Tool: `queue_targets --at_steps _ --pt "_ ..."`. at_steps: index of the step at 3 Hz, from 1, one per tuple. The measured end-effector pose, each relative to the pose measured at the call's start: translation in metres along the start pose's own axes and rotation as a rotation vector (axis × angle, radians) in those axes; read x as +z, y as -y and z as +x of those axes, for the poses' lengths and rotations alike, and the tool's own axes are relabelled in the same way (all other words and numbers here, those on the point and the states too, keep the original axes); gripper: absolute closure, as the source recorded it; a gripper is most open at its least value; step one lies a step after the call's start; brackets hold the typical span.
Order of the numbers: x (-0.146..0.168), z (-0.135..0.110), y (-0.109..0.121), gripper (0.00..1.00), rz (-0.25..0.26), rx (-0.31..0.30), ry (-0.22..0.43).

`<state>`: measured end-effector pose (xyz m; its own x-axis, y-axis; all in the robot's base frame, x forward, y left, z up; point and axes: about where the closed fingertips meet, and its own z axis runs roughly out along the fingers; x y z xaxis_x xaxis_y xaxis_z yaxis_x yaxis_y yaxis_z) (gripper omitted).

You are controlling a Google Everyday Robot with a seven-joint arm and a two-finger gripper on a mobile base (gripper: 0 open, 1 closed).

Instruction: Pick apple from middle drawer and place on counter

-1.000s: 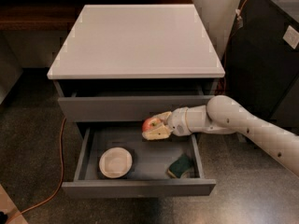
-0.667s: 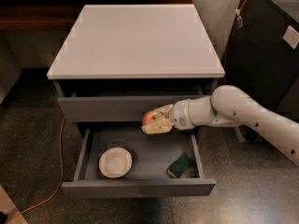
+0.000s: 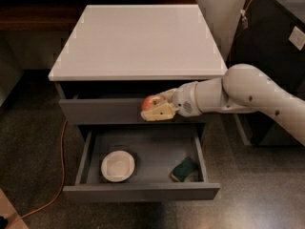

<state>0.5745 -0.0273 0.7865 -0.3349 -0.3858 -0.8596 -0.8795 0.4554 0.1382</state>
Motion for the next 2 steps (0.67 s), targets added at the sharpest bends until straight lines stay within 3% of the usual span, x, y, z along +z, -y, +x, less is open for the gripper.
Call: queue_targets --at_steps 2 --pt "-0.020 -0.050 0.053 1.00 -0.146 -0.140 -0.024"
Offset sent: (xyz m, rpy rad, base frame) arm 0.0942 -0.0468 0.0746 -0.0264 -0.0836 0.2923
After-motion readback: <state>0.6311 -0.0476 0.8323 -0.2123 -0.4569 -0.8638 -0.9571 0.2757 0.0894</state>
